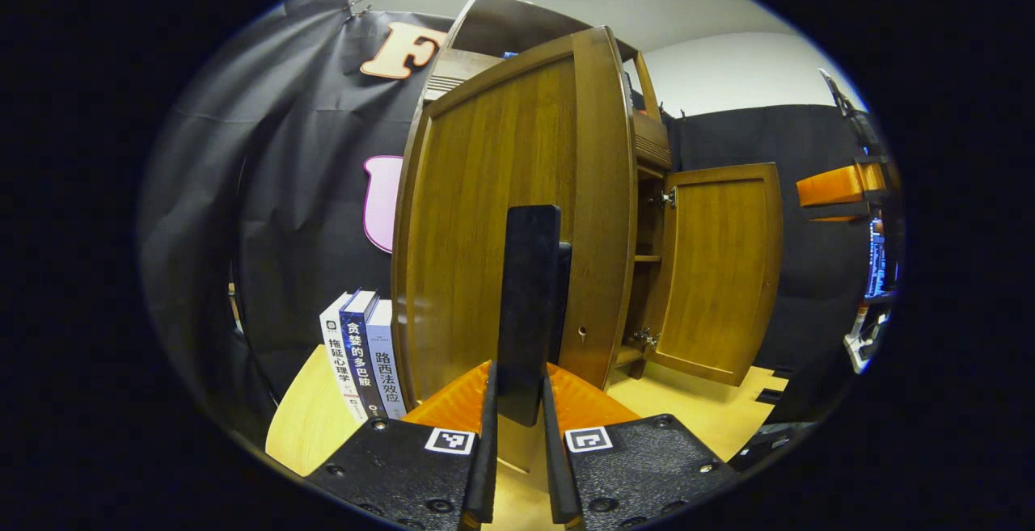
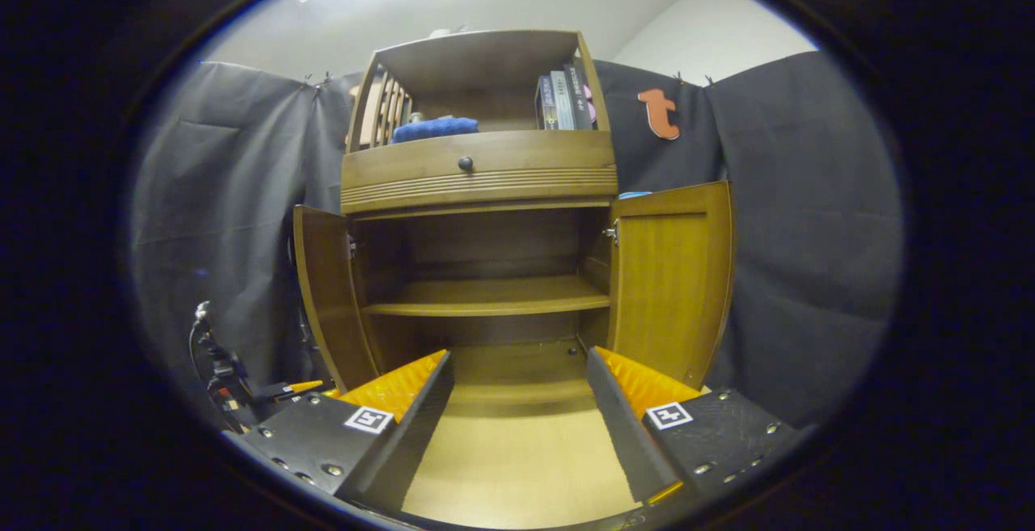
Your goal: Open the right door of the double-door shoe cabinet with the right hand, and open the left door with the left hand.
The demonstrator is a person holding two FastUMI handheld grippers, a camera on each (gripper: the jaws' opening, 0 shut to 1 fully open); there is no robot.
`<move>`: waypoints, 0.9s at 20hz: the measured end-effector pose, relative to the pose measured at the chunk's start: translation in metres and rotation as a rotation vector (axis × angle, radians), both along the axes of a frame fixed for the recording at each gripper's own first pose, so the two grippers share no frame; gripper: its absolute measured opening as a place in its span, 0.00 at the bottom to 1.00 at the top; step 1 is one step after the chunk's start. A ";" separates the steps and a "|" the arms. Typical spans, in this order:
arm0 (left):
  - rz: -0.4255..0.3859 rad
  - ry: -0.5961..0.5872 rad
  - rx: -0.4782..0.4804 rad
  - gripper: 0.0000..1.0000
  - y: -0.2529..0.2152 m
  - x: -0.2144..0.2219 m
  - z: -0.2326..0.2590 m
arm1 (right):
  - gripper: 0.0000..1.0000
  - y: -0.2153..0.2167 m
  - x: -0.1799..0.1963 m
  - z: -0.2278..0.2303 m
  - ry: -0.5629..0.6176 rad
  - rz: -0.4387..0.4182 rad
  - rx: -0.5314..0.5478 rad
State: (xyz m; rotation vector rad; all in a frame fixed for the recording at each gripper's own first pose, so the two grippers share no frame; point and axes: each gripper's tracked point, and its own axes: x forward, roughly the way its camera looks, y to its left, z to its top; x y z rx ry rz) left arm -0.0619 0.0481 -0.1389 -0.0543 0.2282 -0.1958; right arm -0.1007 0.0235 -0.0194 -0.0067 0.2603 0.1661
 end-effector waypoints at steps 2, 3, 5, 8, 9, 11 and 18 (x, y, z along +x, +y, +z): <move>-0.005 -0.003 -0.012 0.27 0.006 -0.004 0.001 | 0.98 -0.001 0.001 0.002 -0.011 -0.005 -0.001; -0.008 -0.002 -0.019 0.27 0.006 -0.005 0.001 | 0.96 0.000 0.001 0.003 -0.014 -0.005 0.001; -0.018 0.005 -0.037 0.27 0.008 -0.004 0.003 | 0.99 0.003 0.002 0.004 -0.018 -0.002 0.004; -0.036 0.009 -0.043 0.28 0.010 -0.006 0.002 | 0.98 0.004 0.003 0.002 -0.018 -0.001 0.012; -0.033 0.004 -0.039 0.29 0.012 -0.007 0.004 | 0.98 0.004 0.003 0.002 -0.016 -0.002 0.013; -0.022 -0.008 -0.035 0.28 0.017 -0.009 0.006 | 0.98 0.004 0.002 -0.001 -0.012 -0.005 0.013; 0.310 -0.197 0.195 0.17 0.110 -0.017 0.063 | 0.99 0.013 0.000 -0.004 -0.014 0.014 0.013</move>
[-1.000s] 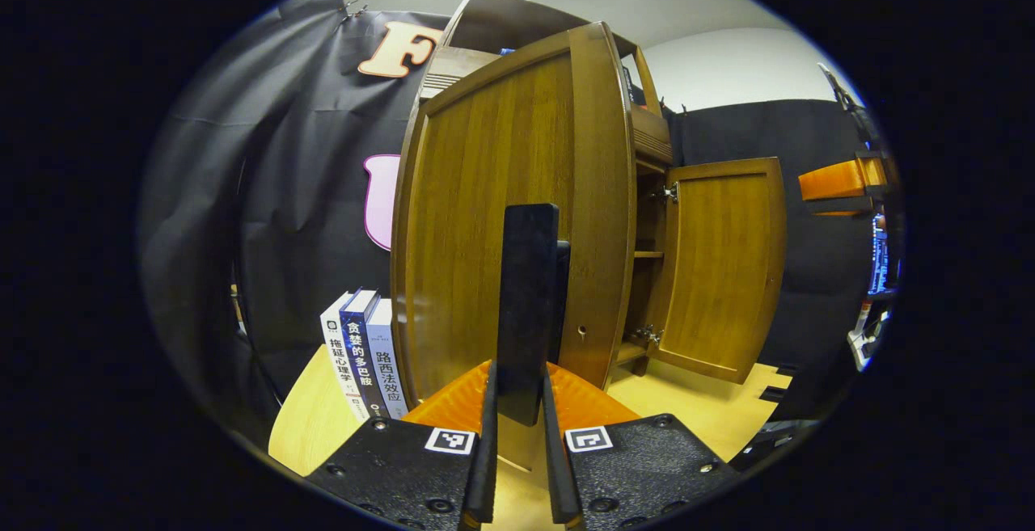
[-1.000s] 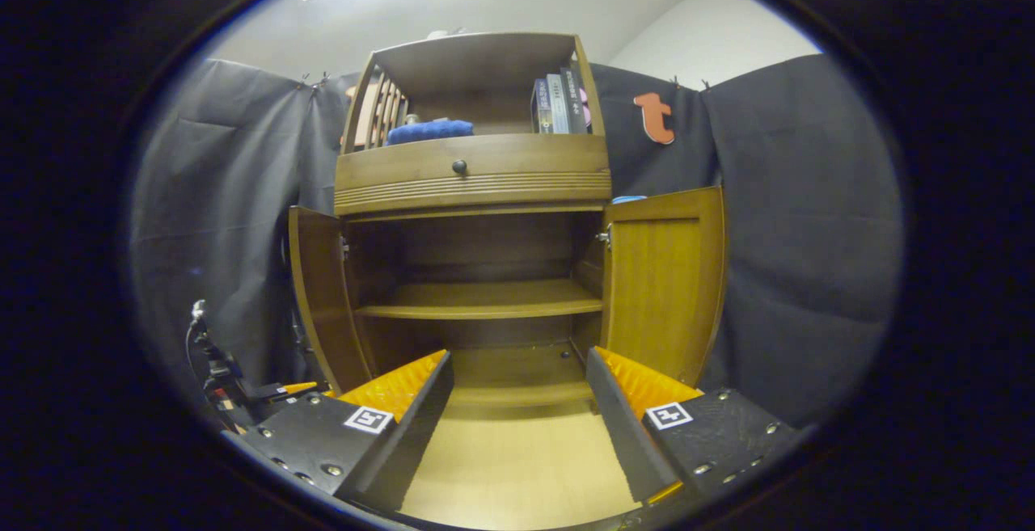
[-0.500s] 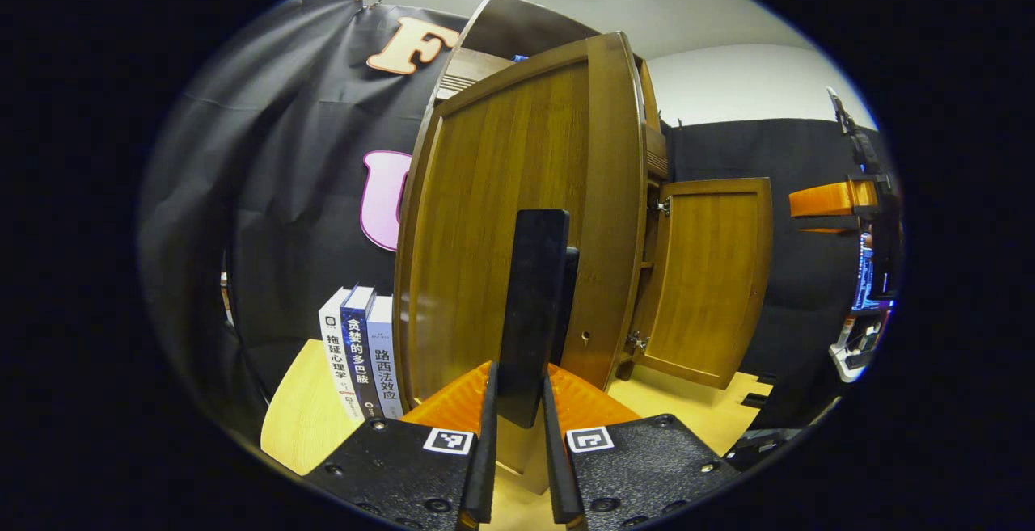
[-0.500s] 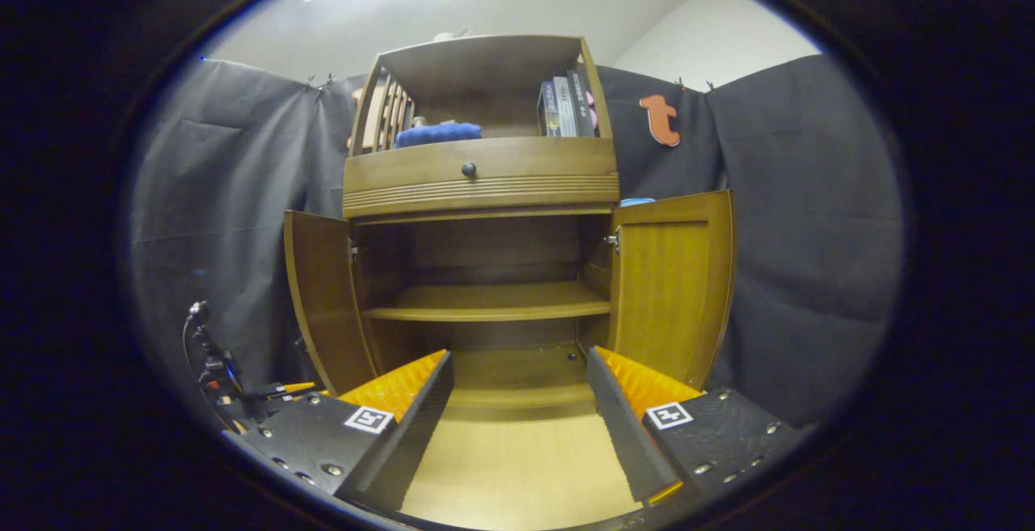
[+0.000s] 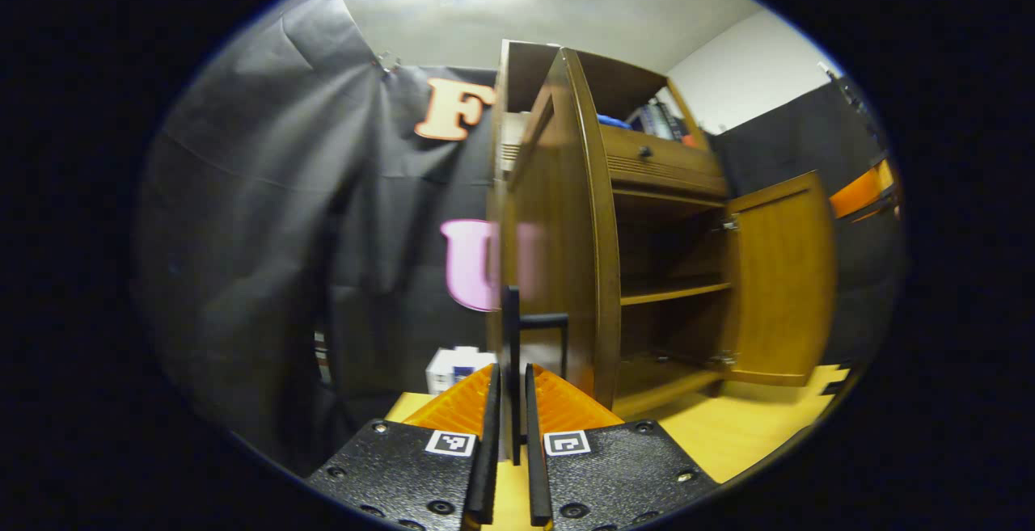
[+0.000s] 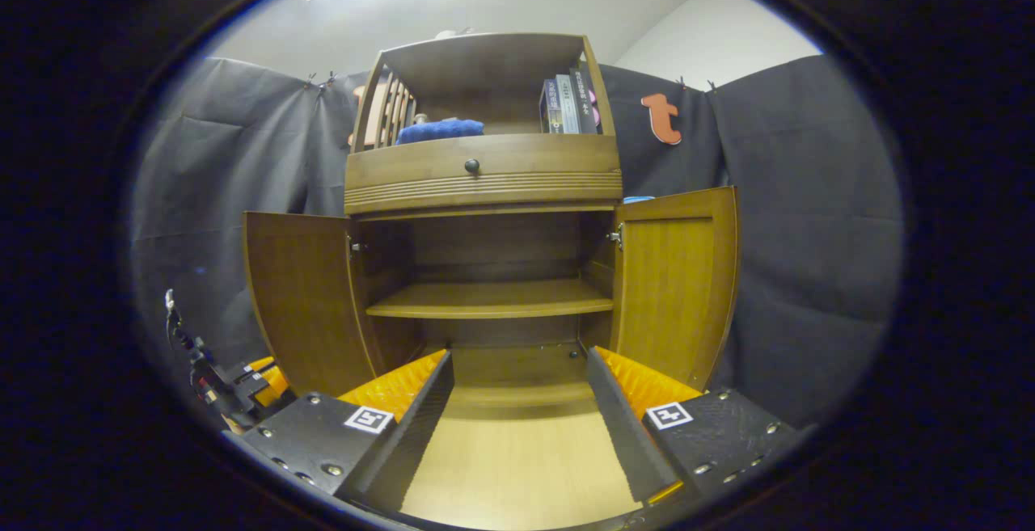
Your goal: Open the right door of the double-door shoe cabinet with the right hand, and open the left door with the left hand.
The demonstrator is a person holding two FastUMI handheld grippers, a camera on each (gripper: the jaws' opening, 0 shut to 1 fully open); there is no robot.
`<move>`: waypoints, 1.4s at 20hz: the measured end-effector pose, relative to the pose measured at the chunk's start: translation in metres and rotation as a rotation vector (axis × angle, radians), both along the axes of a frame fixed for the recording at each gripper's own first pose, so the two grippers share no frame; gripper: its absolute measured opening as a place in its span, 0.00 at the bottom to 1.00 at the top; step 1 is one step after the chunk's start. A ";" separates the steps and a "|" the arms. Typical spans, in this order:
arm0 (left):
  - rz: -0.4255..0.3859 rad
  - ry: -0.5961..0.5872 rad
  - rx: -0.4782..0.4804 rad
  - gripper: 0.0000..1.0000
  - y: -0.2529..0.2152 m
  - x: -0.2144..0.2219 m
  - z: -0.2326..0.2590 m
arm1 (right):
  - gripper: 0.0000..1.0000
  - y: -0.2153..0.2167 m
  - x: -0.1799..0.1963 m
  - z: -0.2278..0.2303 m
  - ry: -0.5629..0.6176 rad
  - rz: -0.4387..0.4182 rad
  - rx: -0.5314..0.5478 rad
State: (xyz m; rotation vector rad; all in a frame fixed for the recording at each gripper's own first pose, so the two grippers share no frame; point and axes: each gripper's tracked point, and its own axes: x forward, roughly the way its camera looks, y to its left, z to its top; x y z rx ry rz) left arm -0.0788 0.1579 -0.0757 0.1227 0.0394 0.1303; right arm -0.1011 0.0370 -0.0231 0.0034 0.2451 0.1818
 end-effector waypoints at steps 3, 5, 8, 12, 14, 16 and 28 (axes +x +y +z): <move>-0.038 0.025 -0.058 0.19 -0.003 0.002 -0.005 | 0.98 0.006 -0.002 -0.001 -0.003 0.011 -0.002; -0.042 0.032 -0.063 0.13 0.000 0.002 -0.004 | 0.98 0.011 -0.003 -0.002 -0.002 0.018 -0.001; -0.042 0.045 -0.029 0.05 0.003 0.000 -0.004 | 0.96 0.017 -0.006 -0.003 -0.005 0.025 -0.008; -0.081 0.093 0.060 0.04 0.006 0.004 -0.005 | 0.96 0.023 -0.012 -0.008 -0.009 0.030 -0.026; -0.095 0.112 0.056 0.05 0.008 0.005 -0.004 | 0.96 0.025 -0.014 -0.007 -0.012 0.022 -0.021; -0.101 0.126 0.043 0.05 0.012 0.006 -0.005 | 0.96 0.025 -0.016 -0.002 -0.026 0.004 -0.019; -0.122 0.182 0.001 0.06 0.015 0.008 -0.011 | 0.98 0.004 -0.021 0.011 -0.066 -0.057 -0.053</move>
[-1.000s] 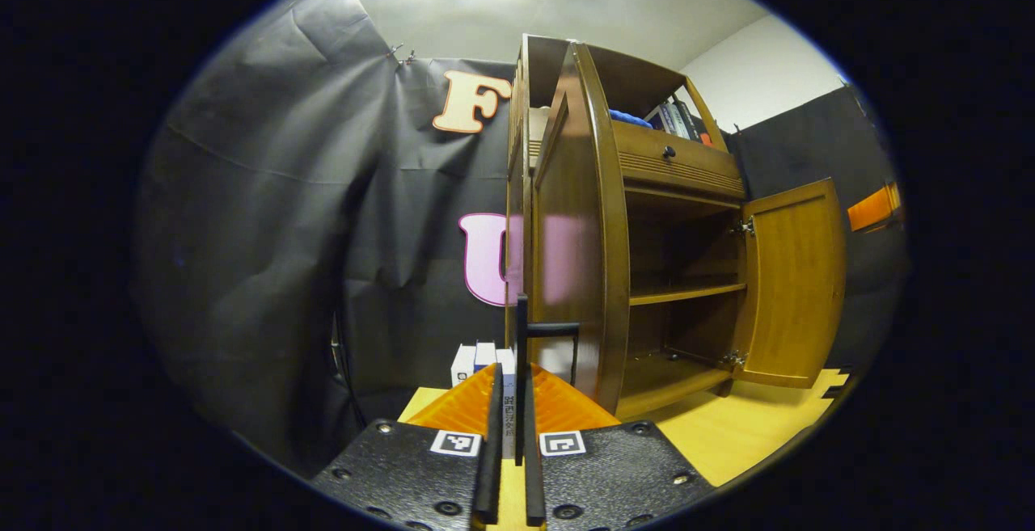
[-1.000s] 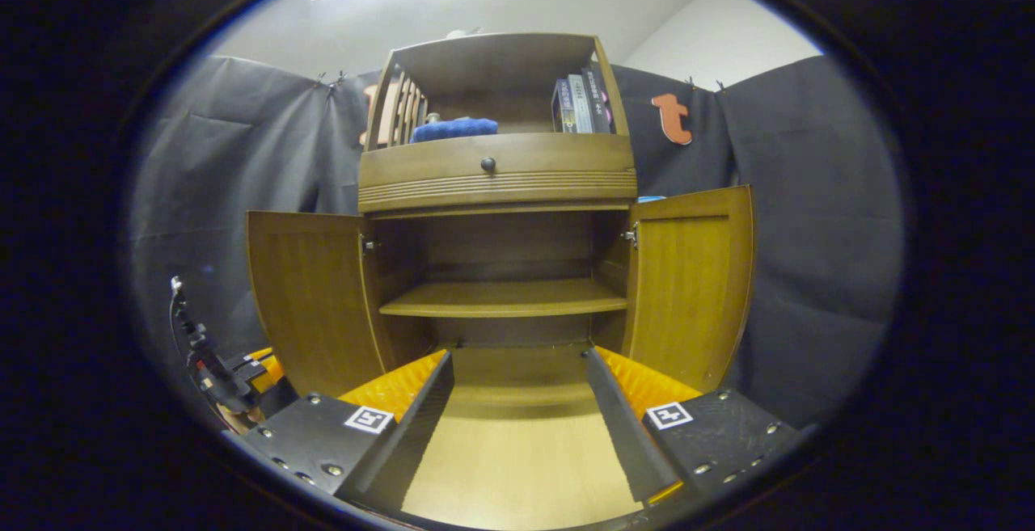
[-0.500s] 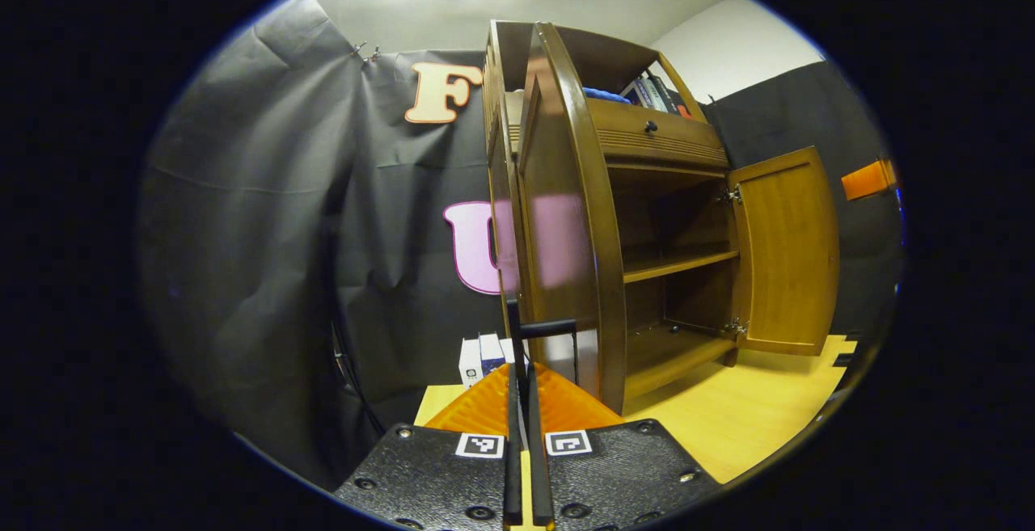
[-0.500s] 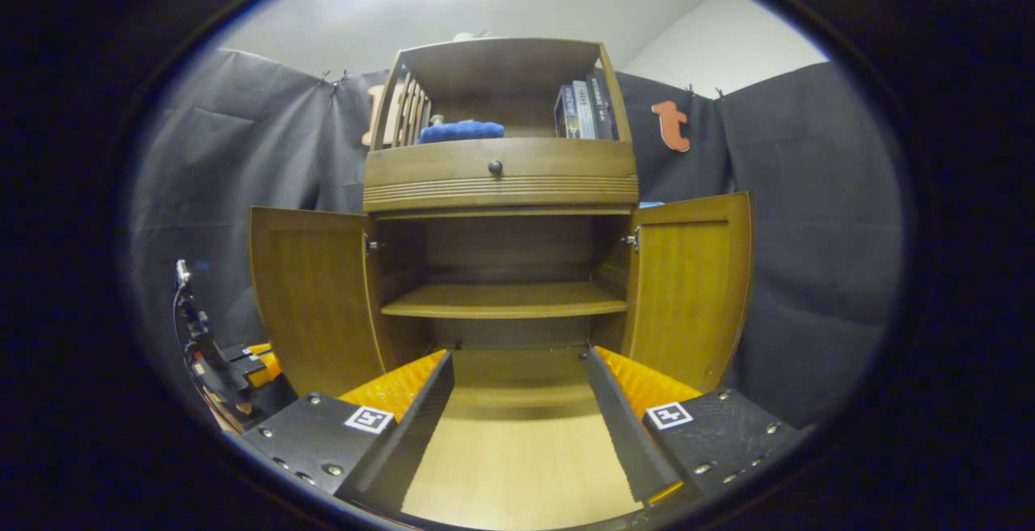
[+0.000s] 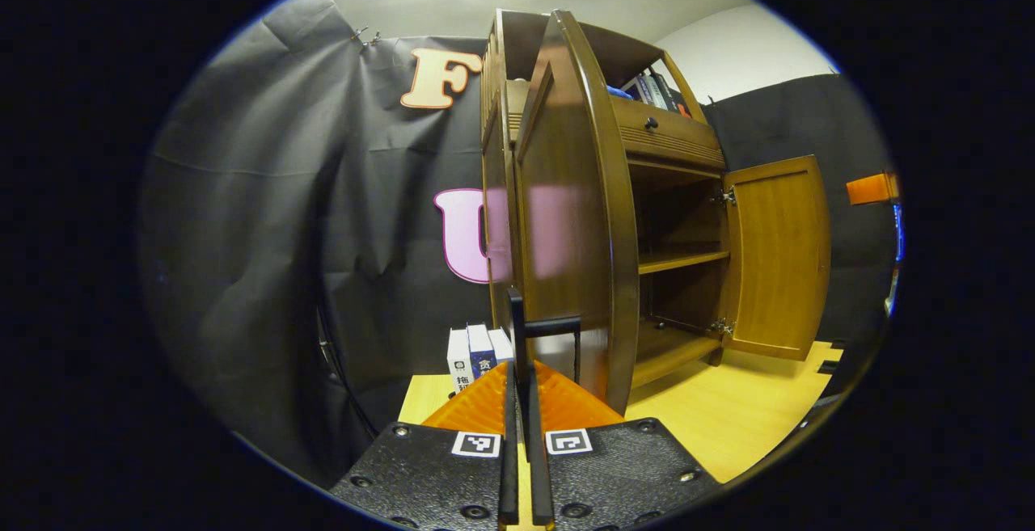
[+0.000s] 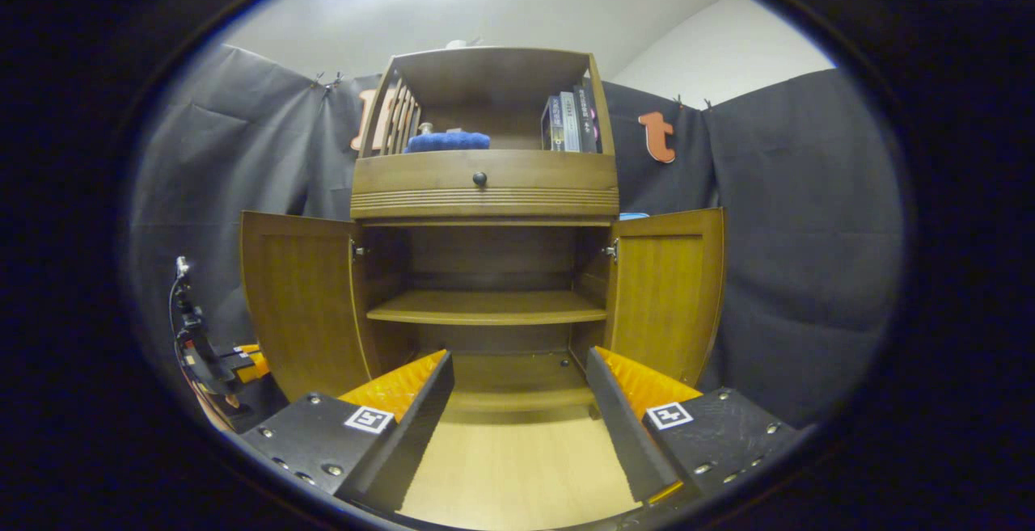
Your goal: Open the right door of the double-door shoe cabinet with the right hand, and open the left door with the left hand.
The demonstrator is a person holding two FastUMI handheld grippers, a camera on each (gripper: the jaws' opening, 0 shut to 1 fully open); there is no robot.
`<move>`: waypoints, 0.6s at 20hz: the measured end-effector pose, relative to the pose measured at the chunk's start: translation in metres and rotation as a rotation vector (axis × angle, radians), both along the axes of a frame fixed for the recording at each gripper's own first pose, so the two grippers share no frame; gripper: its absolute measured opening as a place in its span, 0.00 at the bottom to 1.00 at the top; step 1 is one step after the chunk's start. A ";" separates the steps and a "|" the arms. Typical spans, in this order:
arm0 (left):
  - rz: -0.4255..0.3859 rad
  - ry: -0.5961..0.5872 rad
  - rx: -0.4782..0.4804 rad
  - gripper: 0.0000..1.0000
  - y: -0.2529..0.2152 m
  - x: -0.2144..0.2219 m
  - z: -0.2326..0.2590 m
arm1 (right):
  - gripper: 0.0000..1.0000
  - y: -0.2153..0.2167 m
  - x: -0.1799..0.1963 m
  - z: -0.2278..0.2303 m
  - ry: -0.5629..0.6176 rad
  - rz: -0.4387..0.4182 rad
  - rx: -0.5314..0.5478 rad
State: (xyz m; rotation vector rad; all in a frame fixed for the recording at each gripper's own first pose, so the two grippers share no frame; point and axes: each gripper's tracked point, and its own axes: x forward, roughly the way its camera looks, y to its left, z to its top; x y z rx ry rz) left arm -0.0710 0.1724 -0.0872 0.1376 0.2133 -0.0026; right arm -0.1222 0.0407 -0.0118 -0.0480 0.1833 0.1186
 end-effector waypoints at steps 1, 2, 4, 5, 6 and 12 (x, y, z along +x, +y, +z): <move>0.006 -0.002 0.002 0.02 0.000 -0.003 0.002 | 0.98 -0.002 0.000 0.000 -0.003 -0.005 -0.005; 0.012 -0.008 0.000 0.14 0.001 -0.005 0.004 | 0.98 -0.003 0.001 0.000 -0.005 -0.009 -0.008; 0.033 -0.014 -0.012 0.23 0.002 -0.011 0.005 | 0.98 -0.003 0.002 -0.002 -0.004 -0.011 -0.008; 0.049 -0.011 -0.020 0.20 0.003 -0.015 0.006 | 0.98 -0.003 0.002 -0.001 -0.005 -0.010 -0.005; 0.067 -0.015 -0.021 0.23 0.003 -0.019 0.009 | 0.96 -0.004 0.002 -0.001 -0.006 -0.008 -0.003; 0.141 -0.068 0.034 0.34 -0.003 -0.044 0.045 | 0.96 -0.010 0.003 -0.002 -0.007 -0.020 -0.002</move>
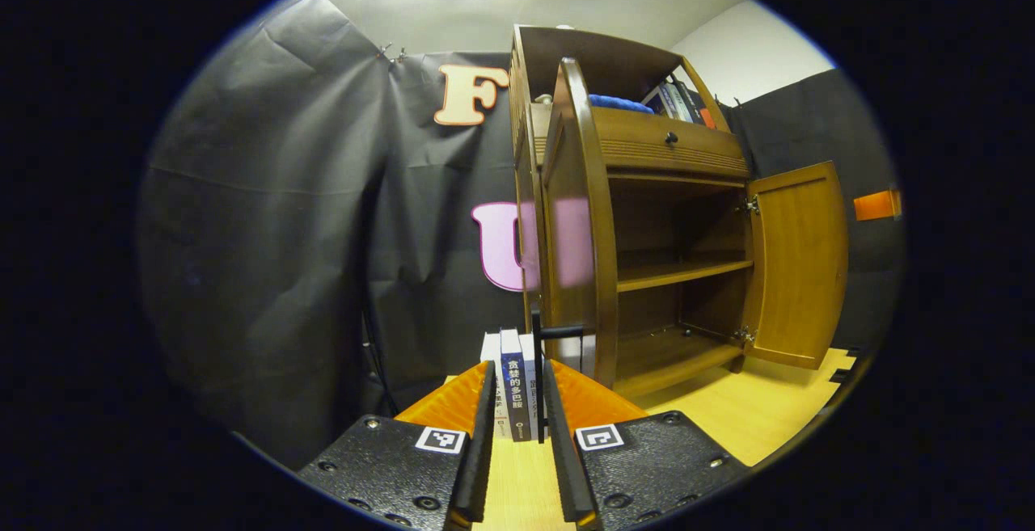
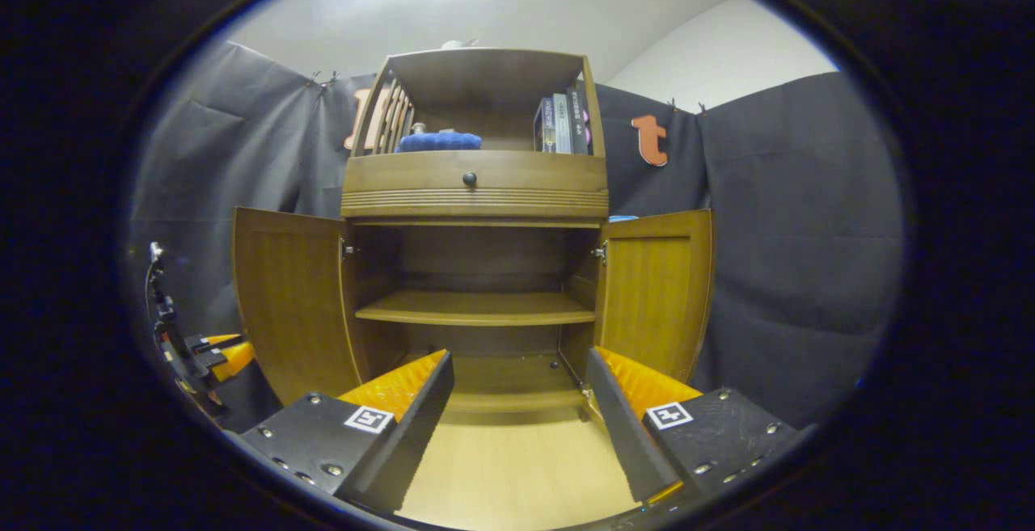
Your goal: Open the right door of the double-door shoe cabinet with the right hand, and open the left door with the left hand.
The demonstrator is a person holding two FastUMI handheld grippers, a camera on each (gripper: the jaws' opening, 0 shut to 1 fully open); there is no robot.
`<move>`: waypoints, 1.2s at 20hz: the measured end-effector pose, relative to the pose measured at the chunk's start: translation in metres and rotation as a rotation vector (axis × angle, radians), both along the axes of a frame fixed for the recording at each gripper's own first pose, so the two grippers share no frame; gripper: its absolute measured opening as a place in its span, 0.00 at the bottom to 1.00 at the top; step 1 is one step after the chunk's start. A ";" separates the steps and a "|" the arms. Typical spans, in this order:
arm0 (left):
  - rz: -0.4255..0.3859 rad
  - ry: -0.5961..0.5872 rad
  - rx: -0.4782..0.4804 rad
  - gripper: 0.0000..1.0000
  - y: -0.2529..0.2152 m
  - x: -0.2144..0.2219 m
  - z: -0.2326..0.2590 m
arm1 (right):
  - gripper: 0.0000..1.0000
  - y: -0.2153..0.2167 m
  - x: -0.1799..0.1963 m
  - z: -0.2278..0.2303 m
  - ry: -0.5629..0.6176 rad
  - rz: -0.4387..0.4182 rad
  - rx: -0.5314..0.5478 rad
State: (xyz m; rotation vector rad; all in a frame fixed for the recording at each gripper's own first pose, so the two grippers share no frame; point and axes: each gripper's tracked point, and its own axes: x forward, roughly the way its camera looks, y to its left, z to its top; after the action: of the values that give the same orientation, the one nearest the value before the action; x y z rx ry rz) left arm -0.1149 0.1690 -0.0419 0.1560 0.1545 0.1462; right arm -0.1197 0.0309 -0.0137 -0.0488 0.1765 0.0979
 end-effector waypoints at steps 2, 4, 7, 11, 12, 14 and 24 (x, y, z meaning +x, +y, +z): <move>0.023 -0.026 0.019 0.36 -0.003 -0.008 0.014 | 0.96 -0.003 0.001 -0.001 0.002 -0.003 0.003; 0.024 -0.040 0.028 0.38 -0.013 -0.017 0.023 | 0.96 -0.004 0.002 0.000 -0.002 0.000 0.007; 0.002 -0.065 0.021 0.40 -0.035 -0.024 0.038 | 0.96 -0.004 0.003 0.000 0.001 0.002 0.021; 0.046 -0.149 0.001 0.63 -0.055 -0.026 0.076 | 0.98 -0.007 0.003 0.007 -0.013 0.002 0.032; 0.049 -0.149 0.005 0.67 -0.062 -0.023 0.081 | 0.98 -0.007 0.004 0.009 -0.016 0.001 0.035; 0.043 -0.162 -0.009 0.70 -0.077 -0.015 0.094 | 0.98 -0.007 0.004 0.010 -0.016 0.005 0.043; 0.037 -0.125 -0.179 0.91 -0.134 0.037 0.104 | 0.98 -0.033 0.026 0.011 0.002 -0.029 0.076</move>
State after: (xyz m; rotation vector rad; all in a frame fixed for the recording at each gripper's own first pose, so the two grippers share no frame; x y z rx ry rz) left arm -0.0782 0.0354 0.0625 -0.0348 0.0459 0.1780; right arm -0.0940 -0.0022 -0.0029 0.0295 0.1757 0.0755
